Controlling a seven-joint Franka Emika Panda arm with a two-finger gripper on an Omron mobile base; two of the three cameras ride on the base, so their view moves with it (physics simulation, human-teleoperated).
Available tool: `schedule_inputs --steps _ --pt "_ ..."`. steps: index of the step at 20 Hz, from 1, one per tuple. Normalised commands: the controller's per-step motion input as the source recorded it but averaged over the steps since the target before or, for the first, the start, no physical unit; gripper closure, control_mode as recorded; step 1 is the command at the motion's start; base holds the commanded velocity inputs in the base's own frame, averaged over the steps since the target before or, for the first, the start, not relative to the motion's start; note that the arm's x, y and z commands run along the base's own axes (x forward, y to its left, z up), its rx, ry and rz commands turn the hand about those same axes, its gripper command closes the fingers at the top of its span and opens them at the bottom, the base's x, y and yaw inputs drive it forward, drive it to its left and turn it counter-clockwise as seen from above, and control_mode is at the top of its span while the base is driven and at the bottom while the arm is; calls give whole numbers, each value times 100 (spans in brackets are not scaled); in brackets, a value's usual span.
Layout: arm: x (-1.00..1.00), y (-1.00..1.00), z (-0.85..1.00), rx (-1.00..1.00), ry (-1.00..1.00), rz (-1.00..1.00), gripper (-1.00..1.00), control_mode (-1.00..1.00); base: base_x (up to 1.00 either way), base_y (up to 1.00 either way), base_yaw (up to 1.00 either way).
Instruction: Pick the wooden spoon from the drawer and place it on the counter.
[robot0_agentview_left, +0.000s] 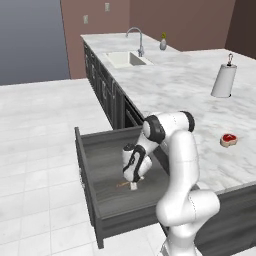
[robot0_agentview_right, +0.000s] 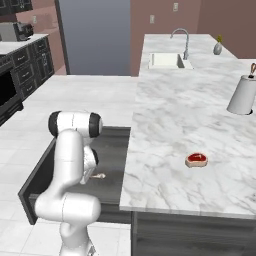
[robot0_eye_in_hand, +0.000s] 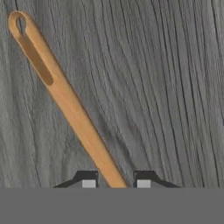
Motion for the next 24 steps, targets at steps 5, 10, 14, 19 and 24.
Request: schedule_inputs --steps 5,10,14,19,24 --pt "-4 -3 93 7 -33 6 100 -100 0 0 0" --pt "0 0 100 0 -36 12 100 -100 0 0 0" --pt "0 -5 100 0 -22 7 100 -100 0 0 0" --pt "0 -24 100 1 -15 0 100 -100 0 0 0" --pt "0 -43 100 0 -18 0 100 -100 0 0 0"
